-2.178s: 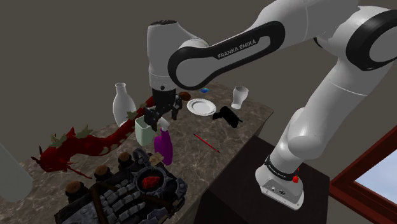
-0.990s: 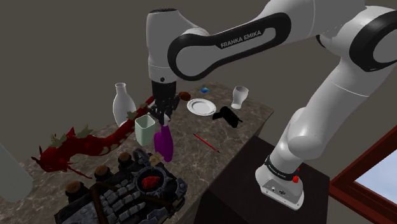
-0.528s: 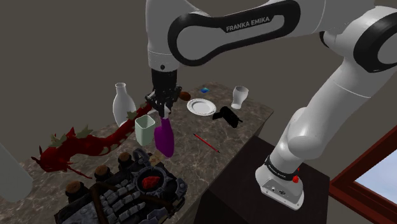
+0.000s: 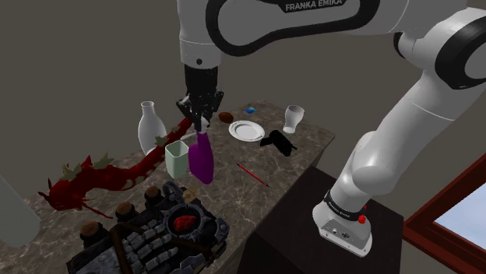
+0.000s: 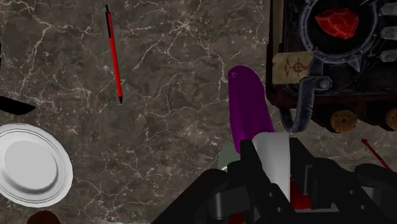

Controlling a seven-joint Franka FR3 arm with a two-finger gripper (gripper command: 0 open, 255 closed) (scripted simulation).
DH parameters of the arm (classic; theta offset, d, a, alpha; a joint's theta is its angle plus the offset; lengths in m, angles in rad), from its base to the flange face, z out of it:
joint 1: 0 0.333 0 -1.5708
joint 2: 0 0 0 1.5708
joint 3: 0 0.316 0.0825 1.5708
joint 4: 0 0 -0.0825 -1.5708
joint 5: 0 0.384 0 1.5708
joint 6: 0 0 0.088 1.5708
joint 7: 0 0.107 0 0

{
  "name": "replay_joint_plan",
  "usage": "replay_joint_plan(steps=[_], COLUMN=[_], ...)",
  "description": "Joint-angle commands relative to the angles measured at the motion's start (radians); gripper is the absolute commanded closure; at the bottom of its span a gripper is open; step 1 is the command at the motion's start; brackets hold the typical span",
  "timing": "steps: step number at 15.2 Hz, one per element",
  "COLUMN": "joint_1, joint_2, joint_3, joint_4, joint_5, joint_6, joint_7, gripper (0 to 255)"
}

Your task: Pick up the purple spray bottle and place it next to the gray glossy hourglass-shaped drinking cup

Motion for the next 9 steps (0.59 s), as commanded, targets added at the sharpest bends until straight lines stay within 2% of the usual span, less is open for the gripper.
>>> replay_joint_plan(steps=[1,9], joint_1=[-0.001,-0.003], joint_2=[0.001,0.008], joint_3=[-0.001,-0.003], joint_4=[0.029,0.143], joint_5=[-0.001,-0.006], joint_6=[-0.028,-0.136], joint_7=[0.001,0.005], gripper=[255,255])
